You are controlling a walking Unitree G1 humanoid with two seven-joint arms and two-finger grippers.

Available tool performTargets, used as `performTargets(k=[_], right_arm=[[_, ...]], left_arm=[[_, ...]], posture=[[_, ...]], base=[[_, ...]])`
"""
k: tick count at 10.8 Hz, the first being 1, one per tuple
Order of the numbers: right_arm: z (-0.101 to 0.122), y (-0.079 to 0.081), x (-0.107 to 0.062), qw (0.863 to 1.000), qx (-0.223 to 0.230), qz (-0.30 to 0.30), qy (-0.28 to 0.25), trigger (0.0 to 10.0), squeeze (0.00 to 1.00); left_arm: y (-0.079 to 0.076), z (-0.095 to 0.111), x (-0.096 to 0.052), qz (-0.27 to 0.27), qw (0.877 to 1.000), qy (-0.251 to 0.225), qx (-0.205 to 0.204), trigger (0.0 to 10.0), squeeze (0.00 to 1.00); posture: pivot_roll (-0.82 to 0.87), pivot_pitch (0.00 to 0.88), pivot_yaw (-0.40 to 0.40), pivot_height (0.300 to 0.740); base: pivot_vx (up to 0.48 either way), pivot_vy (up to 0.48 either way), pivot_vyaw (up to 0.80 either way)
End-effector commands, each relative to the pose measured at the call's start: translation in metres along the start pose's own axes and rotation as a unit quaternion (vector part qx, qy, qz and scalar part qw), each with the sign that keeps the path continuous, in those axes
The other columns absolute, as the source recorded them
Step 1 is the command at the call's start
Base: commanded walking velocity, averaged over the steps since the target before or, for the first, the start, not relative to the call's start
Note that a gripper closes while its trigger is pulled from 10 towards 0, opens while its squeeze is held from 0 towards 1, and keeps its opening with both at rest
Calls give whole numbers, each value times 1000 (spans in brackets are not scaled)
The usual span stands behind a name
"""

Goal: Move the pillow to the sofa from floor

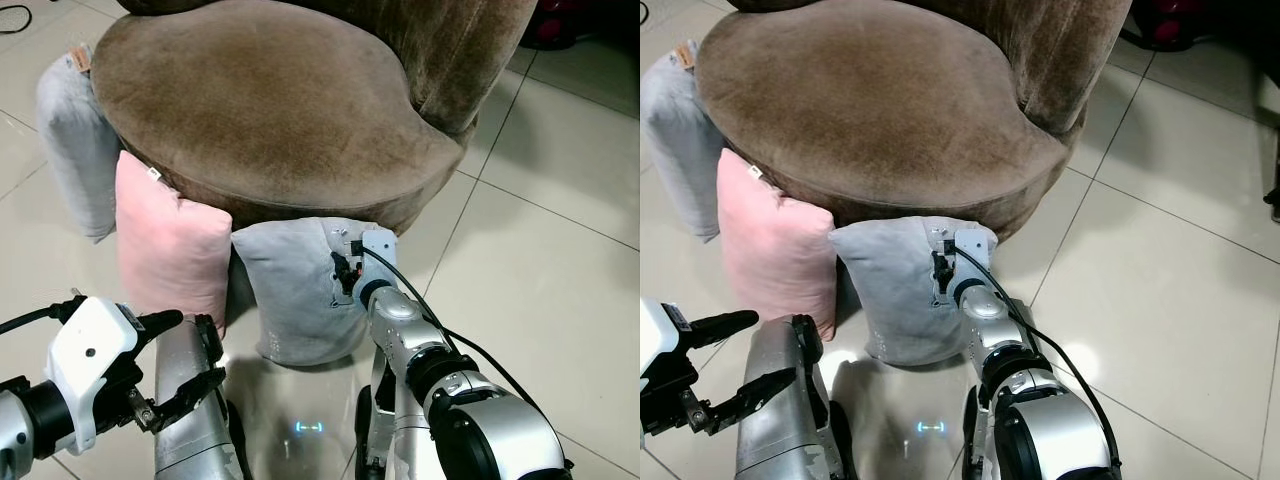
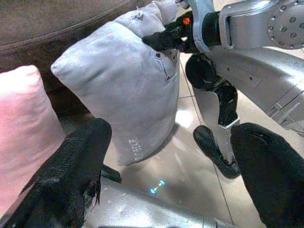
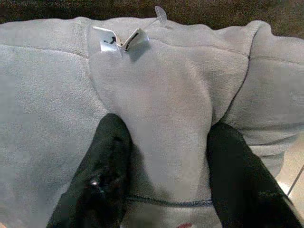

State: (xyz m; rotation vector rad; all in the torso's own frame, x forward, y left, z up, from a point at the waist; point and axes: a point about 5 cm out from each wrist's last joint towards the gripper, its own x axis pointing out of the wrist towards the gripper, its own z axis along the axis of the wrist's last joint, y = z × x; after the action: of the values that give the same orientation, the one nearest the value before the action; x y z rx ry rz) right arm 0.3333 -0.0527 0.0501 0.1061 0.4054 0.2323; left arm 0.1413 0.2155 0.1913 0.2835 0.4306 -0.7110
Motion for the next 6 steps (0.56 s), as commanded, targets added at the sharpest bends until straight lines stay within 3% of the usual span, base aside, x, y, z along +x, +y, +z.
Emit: performTargets(k=[1, 6], right_arm=[[-11, 47, -2, 998, 22, 54, 30, 0, 0], [-9, 49, -2, 997, 21, 62, 29, 0, 0]], left_arm=[[-6, 3, -3, -7, 1000, -2, 9, 10000, 0], [-7, 2, -3, -4, 1000, -4, 8, 10000, 0]], posture=[[15, 266, -49, 456], [16, 264, -57, 456]], base=[[0, 0, 0], [0, 0, 0]])
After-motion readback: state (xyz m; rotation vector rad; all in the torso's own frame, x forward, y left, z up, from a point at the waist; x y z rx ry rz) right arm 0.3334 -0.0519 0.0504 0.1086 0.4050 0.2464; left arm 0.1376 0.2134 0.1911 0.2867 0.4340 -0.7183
